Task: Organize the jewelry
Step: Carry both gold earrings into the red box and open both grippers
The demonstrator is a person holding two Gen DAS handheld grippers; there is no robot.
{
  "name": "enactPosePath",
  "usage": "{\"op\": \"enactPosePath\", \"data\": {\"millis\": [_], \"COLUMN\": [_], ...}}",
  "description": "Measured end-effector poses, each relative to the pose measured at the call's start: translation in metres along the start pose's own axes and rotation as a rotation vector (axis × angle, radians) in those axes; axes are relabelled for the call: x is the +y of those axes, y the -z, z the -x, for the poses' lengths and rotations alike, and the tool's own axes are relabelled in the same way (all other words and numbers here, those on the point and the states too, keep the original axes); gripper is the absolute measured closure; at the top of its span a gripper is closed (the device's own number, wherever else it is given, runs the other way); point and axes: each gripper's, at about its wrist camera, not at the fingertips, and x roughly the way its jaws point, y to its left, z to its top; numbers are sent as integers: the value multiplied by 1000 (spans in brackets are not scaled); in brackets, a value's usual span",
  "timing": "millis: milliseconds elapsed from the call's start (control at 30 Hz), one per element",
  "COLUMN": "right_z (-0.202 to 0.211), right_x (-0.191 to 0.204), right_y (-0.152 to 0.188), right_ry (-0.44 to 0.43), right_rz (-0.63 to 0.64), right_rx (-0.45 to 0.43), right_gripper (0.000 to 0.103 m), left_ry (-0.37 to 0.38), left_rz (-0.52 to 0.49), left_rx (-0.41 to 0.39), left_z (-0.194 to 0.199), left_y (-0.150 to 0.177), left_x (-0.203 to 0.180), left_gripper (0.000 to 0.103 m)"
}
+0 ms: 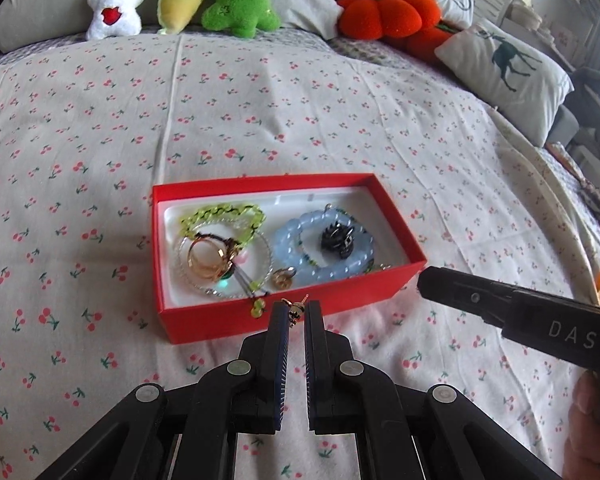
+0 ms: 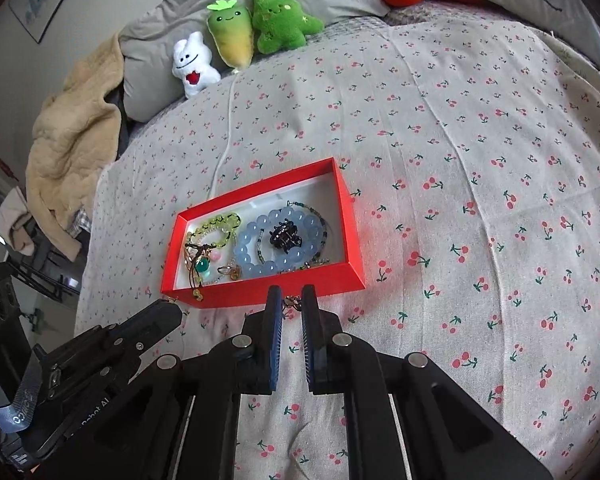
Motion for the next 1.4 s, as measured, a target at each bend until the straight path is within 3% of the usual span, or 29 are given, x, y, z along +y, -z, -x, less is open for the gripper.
{"op": "enactPosePath", "data": {"millis": [500, 667, 800, 1067, 1100, 1167, 1233, 1267, 1300, 1400], "right_z": [-14, -18, -19, -24, -25, -23, -19, -15, -11, 1], "right_x": [-16, -17, -17, -12, -12, -11, -11, -11, -11, -9], "right_y": [-15, -19, -21, -30, -31, -31, -30, -29, -27, -22], "right_ry": [-40, -50, -56, -44, -39, -29, -15, -7, 0, 32], "right_rz": [-31, -24, -21, -12, -14, -14, -8, -7, -3, 23], "right_rx": [-11, -10, -14, -35, -32, -24, -29, -35, -43, -51], "right_gripper": [93, 93, 93, 91, 90, 80, 54, 49, 42, 38], "left_ry": [-8, -6, -18, -120, -132, -169, -212, -230, -243, -279], "left_rz": [12, 23, 21, 23, 22, 14, -1, -3, -4, -3], "left_rx": [-28, -46, -54, -18, -14, -7, -2, -2, 2, 24], "left_z": [-49, -45, -33, -19, -19, -17, -15, -13, -12, -8], "left_y": [-20, -22, -23, -13, -12, -8, -5, -2, 1, 11], "left_x": [-2, -2, -2, 5, 5, 5, 5, 5, 5, 6], "left_gripper": [100, 74, 71, 48, 44, 25, 11, 4, 1, 1]}}
